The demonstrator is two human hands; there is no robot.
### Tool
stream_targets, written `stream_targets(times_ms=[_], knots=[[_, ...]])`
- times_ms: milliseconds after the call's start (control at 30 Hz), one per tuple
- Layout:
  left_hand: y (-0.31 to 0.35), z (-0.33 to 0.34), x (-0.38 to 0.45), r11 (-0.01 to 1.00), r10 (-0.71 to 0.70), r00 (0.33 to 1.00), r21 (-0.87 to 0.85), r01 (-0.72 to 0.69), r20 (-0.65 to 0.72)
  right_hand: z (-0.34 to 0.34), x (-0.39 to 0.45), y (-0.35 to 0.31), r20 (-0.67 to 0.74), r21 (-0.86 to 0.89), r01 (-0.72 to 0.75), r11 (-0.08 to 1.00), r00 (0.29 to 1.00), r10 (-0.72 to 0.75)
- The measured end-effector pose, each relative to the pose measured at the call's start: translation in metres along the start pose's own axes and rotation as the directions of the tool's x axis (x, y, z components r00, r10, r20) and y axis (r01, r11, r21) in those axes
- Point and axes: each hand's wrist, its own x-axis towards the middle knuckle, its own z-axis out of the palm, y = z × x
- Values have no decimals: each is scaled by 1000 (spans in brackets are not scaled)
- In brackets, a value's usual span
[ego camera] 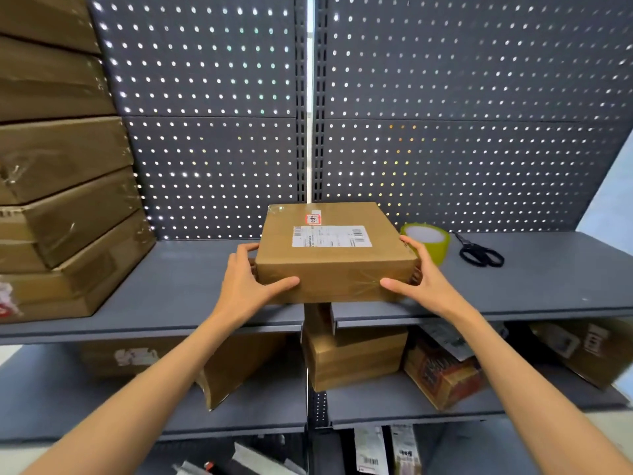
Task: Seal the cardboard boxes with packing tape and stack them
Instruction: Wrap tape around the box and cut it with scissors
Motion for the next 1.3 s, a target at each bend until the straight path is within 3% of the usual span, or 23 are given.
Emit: stream_targets(times_ms=[167, 267, 400, 500, 633, 800, 900, 1100, 1300], knots=[[6, -1, -1, 998, 25, 999, 53, -28, 42, -5, -1, 2, -36, -105, 0, 995, 999, -4], [8, -3, 5, 976, 111, 993, 185, -116, 34, -5, -1, -6, -113, -35, 4, 999, 994, -8], [13, -3, 11, 864, 291, 951, 397, -308, 104, -3, 11, -13, -284, 52, -55, 997, 957, 67], [20, 1, 14, 790, 344, 920, 470, -393, 190, 2, 16, -15, -350, 54, -153, 987, 922, 162], [38, 11, 18, 698, 376, 876, 529, -482, 301, 6, 20, -21, -404, 218, -207, 954, 871, 281], [59, 40, 26, 708, 330, 863, 504, -494, 382, 7, 17, -27, -447, 194, -210, 958, 851, 277], [69, 52, 35, 690, 304, 849, 514, -509, 432, 4, 16, -26, -409, 145, -200, 969, 880, 243], [106, 98, 55, 689, 299, 738, 399, -605, 604, 0, 12, -18, -392, 82, -217, 973, 890, 232], [121, 137, 81, 780, 291, 660, 228, -583, 693, -6, 11, -26, -408, 33, -229, 973, 886, 222]])
